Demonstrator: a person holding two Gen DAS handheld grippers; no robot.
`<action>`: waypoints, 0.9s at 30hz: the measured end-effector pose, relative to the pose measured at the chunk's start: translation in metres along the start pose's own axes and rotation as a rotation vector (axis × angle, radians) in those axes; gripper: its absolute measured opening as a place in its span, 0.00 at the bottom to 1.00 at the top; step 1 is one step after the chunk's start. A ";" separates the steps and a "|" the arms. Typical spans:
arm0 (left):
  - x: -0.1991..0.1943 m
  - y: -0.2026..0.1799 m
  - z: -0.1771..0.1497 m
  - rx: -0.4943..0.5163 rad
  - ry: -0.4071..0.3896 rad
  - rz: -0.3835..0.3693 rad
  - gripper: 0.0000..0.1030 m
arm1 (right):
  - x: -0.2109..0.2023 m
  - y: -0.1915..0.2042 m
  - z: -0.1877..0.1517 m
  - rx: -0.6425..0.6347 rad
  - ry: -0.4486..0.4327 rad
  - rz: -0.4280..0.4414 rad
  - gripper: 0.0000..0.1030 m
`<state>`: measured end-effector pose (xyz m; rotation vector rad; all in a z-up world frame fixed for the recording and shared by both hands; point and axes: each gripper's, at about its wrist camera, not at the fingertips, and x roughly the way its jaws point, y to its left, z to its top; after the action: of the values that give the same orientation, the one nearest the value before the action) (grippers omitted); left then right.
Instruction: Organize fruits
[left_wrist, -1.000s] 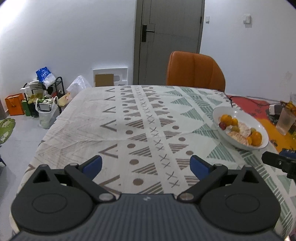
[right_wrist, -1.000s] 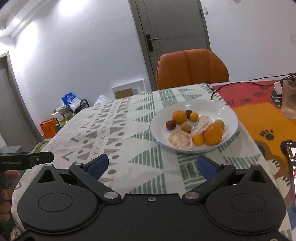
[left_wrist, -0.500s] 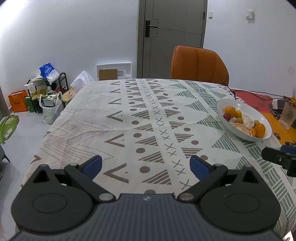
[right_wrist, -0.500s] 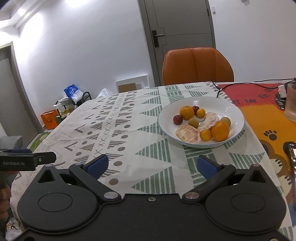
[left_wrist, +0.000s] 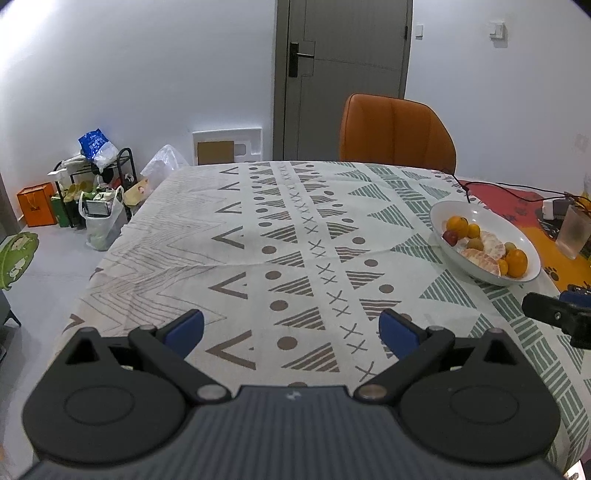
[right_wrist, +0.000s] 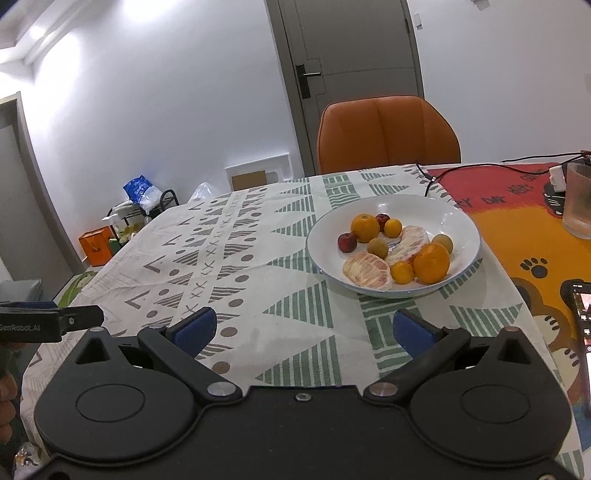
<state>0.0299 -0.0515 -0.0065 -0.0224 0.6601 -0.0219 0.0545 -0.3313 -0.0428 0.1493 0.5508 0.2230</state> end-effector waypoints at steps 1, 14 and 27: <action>-0.001 0.000 0.000 0.001 -0.001 -0.002 0.97 | 0.000 0.000 0.000 -0.001 0.000 -0.001 1.00; -0.003 0.000 -0.001 0.005 0.003 -0.002 0.97 | -0.001 -0.001 -0.001 0.001 0.000 -0.006 1.00; -0.002 0.001 -0.002 0.002 0.008 -0.009 0.97 | 0.000 0.002 0.000 -0.007 0.001 -0.013 1.00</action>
<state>0.0273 -0.0501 -0.0075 -0.0232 0.6681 -0.0314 0.0539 -0.3292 -0.0424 0.1387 0.5517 0.2118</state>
